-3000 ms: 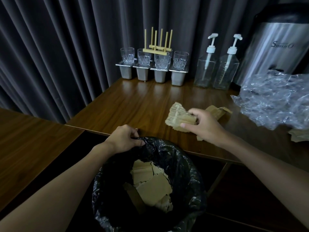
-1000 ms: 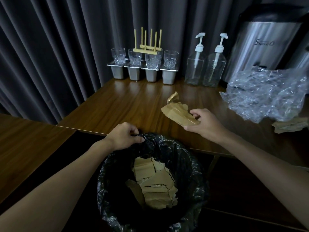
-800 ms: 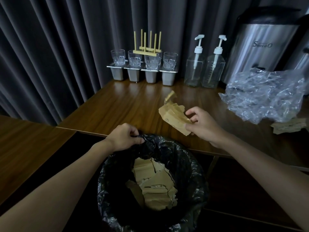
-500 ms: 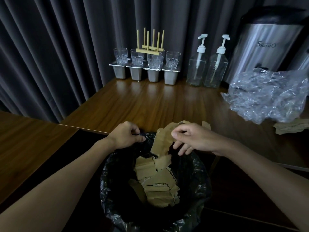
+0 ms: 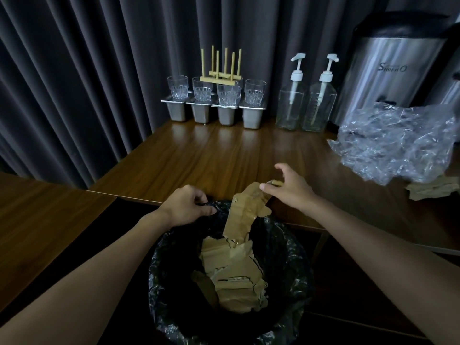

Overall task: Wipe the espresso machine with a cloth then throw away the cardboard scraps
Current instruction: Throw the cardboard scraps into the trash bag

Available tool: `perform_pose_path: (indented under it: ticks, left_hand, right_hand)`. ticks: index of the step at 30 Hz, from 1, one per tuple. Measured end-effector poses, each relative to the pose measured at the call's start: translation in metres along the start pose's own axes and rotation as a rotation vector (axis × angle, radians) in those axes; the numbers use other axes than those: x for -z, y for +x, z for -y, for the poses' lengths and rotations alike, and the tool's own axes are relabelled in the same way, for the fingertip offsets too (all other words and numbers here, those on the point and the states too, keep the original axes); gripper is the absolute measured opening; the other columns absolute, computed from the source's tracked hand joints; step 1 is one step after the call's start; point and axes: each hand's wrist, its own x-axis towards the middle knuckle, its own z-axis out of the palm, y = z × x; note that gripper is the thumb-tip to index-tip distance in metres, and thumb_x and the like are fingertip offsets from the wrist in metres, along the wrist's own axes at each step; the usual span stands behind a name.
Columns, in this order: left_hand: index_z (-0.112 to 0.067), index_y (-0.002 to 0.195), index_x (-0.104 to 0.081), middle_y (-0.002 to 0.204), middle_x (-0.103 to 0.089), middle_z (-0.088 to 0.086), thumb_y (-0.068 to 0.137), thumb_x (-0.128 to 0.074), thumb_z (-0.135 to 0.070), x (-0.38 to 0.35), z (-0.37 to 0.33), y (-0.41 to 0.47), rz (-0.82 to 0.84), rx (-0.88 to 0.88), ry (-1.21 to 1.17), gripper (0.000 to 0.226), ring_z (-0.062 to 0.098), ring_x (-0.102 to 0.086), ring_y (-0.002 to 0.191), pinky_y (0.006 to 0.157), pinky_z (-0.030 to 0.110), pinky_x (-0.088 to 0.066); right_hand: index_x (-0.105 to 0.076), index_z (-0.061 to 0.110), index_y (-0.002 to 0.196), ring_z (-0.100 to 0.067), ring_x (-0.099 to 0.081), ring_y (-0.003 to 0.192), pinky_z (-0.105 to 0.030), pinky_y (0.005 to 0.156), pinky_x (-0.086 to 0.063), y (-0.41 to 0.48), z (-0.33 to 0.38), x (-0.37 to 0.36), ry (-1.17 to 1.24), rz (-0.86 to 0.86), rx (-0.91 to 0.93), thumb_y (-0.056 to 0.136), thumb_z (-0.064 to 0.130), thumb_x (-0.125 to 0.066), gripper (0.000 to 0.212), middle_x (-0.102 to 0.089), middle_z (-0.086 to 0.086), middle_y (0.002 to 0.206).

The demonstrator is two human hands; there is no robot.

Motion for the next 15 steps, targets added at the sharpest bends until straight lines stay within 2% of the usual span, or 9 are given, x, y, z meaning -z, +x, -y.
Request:
perform_pose_path:
  ticks: [2, 5, 7, 9, 12, 15]
  left_hand:
    - [-0.014, 0.08, -0.071, 0.077, -0.07, 0.002, 0.082, -0.08, -0.04, 0.0, 0.0, -0.001, 0.007, -0.001, -0.016, 0.028, 0.015, -0.065, 0.073, 0.065, 0.031, -0.05]
    - [-0.014, 0.081, -0.071, 0.084, -0.072, 0.006, 0.082, -0.079, -0.04, 0.001, -0.001, -0.001, 0.019, -0.005, -0.026, 0.028, 0.019, -0.066, 0.081, 0.072, 0.037, -0.052]
    - [-0.014, 0.08, -0.07, 0.083, -0.072, 0.007, 0.083, -0.079, -0.04, 0.001, -0.002, -0.002, 0.016, -0.003, -0.024, 0.028, 0.02, -0.066, 0.079, 0.072, 0.04, -0.053]
    - [-0.014, 0.079, -0.07, 0.081, -0.071, 0.006, 0.082, -0.079, -0.041, 0.001, -0.002, -0.002, 0.013, 0.0, -0.025, 0.028, 0.019, -0.066, 0.077, 0.072, 0.04, -0.053]
    - [-0.015, 0.08, -0.071, 0.083, -0.072, 0.005, 0.082, -0.079, -0.041, 0.002, -0.003, -0.001, 0.018, -0.001, -0.016, 0.027, 0.018, -0.066, 0.08, 0.072, 0.038, -0.053]
    - [-0.017, 0.079, -0.071, 0.084, -0.072, 0.003, 0.083, -0.078, -0.041, 0.001, -0.002, -0.001, 0.014, -0.008, -0.008, 0.025, 0.017, -0.067, 0.08, 0.072, 0.037, -0.052]
  right_hand:
    - [-0.035, 0.028, 0.143, -0.022, -0.051, 0.123, -0.038, 0.094, -0.043, -0.001, -0.001, -0.004, 0.105, 0.024, -0.004, 0.078, 0.056, -0.071, 0.079, -0.051, -0.002, 0.14]
    - [-0.037, 0.026, 0.14, -0.018, -0.055, 0.113, -0.039, 0.094, -0.046, -0.004, 0.001, -0.011, 0.145, 0.007, 0.028, 0.079, 0.048, -0.075, 0.076, -0.056, -0.001, 0.128]
    - [-0.035, 0.026, 0.141, -0.016, -0.054, 0.109, -0.035, 0.092, -0.047, -0.005, 0.002, -0.013, 0.24, 0.035, 0.026, 0.079, 0.042, -0.077, 0.077, -0.053, -0.002, 0.124]
    - [-0.033, 0.028, 0.143, -0.015, -0.051, 0.113, -0.03, 0.089, -0.043, -0.005, 0.004, -0.012, 0.333, 0.062, 0.027, 0.078, 0.036, -0.079, 0.08, -0.047, -0.002, 0.127]
    - [-0.029, 0.03, 0.147, -0.013, -0.047, 0.119, -0.028, 0.094, -0.04, -0.004, 0.009, -0.011, 0.408, 0.154, 0.05, 0.076, 0.028, -0.081, 0.088, -0.043, 0.004, 0.129]
    - [-0.041, 0.027, 0.143, -0.012, -0.056, 0.115, -0.03, 0.099, -0.047, -0.007, 0.014, -0.011, 0.453, 0.201, 0.103, 0.079, 0.019, -0.079, 0.075, -0.054, 0.002, 0.127]
